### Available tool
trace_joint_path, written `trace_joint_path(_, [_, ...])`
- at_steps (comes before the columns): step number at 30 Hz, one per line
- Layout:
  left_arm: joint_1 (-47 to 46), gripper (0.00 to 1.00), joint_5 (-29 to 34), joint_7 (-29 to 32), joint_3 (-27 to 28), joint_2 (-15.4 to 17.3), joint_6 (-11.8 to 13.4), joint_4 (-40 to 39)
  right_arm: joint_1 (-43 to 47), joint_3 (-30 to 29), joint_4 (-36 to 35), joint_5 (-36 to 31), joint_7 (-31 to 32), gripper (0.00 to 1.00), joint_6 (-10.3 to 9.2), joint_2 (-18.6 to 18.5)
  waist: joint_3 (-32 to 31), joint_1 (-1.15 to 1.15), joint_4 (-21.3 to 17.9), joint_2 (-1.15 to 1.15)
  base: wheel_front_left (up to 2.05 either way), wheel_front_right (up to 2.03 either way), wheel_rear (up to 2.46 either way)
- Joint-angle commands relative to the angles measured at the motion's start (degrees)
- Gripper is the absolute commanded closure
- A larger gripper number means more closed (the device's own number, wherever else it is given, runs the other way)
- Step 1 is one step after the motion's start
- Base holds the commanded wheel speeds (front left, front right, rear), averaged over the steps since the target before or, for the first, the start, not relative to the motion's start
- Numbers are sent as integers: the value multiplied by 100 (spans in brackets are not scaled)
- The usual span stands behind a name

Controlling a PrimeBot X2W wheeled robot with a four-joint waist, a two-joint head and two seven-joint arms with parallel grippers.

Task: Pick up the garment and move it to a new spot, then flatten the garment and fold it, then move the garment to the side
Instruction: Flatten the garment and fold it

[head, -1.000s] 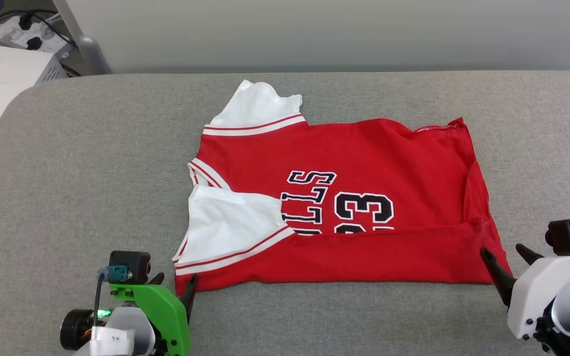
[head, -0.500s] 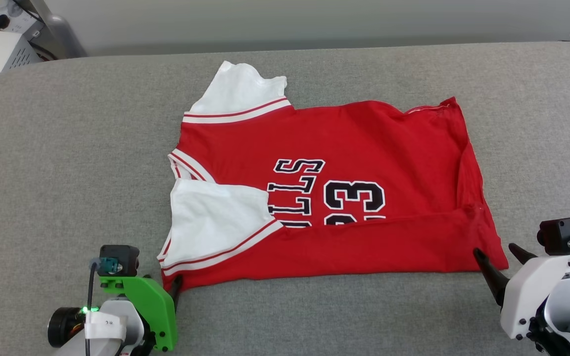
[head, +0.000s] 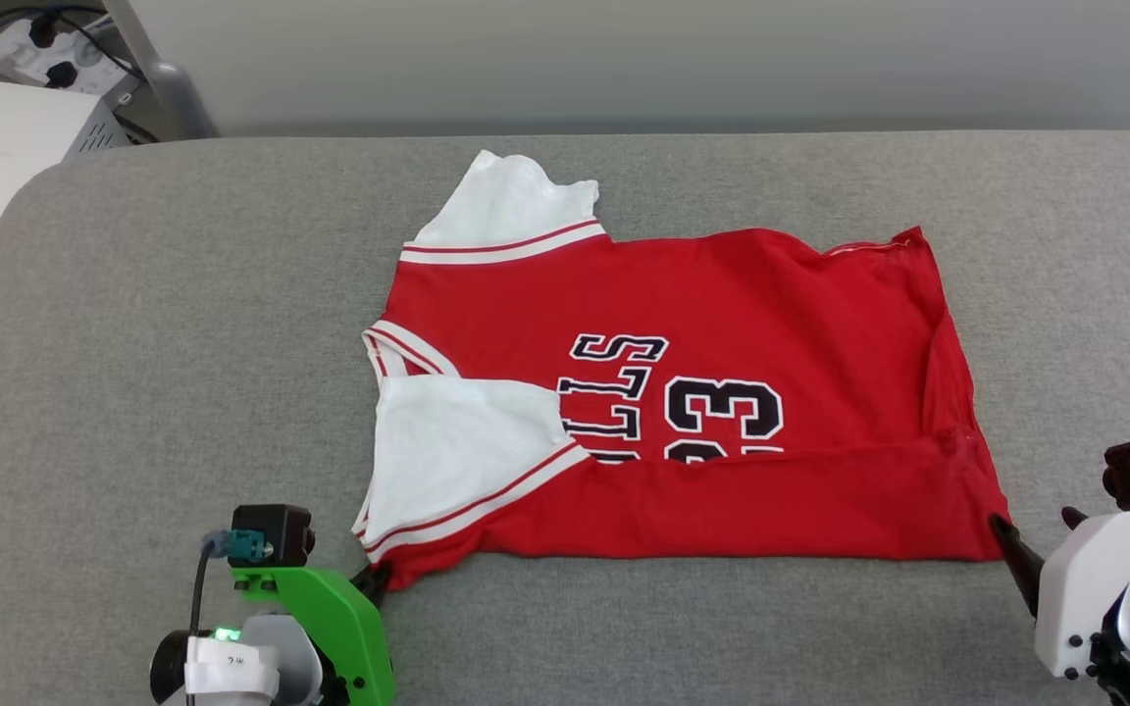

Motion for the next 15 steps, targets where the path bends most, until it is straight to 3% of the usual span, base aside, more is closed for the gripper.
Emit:
trace_joint_path(1, [87, 100, 5, -50, 26, 40, 80, -145, -31, -63, 75, -111, 42, 0, -4, -8, -23, 0, 99, 0, 0, 0, 0])
trace_joint_path(8, [163, 100, 161, 38, 63, 358, 426, -1026, -233, -367, 660, -321, 220, 0, -4, 173, 107, 0, 314, 0, 0, 0, 0])
trace_joint_path(15, [144, 100, 277, 153, 14, 506, 561, -1466, -475, -528, 1184, -366, 134, 0, -4, 299, 269, 0, 412, 0, 0, 0, 0])
